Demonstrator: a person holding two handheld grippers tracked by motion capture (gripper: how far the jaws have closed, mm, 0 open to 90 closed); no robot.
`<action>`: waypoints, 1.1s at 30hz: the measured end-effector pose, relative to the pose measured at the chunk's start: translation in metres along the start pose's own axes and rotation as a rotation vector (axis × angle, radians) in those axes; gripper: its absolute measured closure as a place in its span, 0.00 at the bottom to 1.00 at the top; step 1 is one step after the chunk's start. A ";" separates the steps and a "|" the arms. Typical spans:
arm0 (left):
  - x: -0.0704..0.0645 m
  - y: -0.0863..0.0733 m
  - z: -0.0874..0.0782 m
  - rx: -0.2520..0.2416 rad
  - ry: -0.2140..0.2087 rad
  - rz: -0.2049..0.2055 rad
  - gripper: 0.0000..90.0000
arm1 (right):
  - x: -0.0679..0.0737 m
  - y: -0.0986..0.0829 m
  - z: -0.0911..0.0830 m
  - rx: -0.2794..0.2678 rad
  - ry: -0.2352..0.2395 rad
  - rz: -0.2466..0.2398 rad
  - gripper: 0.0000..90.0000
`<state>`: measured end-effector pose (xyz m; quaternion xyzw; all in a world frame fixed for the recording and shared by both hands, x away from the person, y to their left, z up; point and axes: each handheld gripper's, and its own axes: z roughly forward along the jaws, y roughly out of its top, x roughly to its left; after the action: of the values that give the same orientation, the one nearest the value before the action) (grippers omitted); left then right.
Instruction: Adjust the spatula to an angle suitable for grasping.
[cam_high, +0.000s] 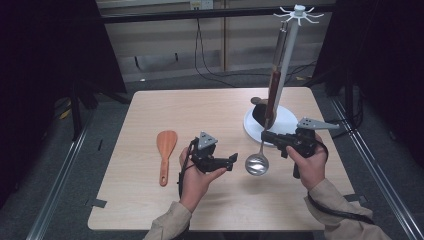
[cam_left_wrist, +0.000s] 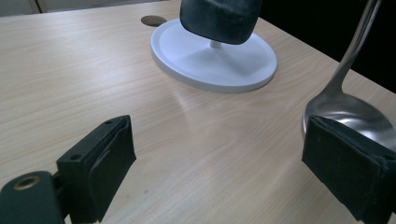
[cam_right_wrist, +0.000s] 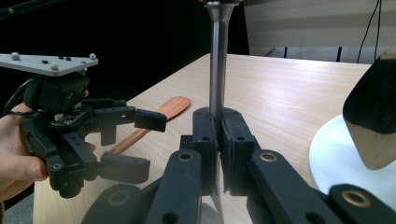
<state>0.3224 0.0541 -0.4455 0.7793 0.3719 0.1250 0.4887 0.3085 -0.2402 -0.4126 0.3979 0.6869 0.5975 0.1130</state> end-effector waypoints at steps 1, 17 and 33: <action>0.000 -0.001 0.000 0.002 0.001 -0.006 0.10 | 0.000 0.002 0.000 0.001 0.000 -0.006 0.96; 0.003 -0.011 0.004 0.045 0.009 -0.002 0.08 | -0.006 0.028 -0.006 -0.025 0.002 -0.035 0.96; 0.004 -0.013 0.006 0.054 0.004 0.006 0.08 | -0.013 0.048 -0.007 -0.034 -0.009 -0.051 0.96</action>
<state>0.3226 0.0555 -0.4600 0.7931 0.3738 0.1180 0.4662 0.3324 -0.2552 -0.3707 0.3810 0.6862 0.6040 0.1381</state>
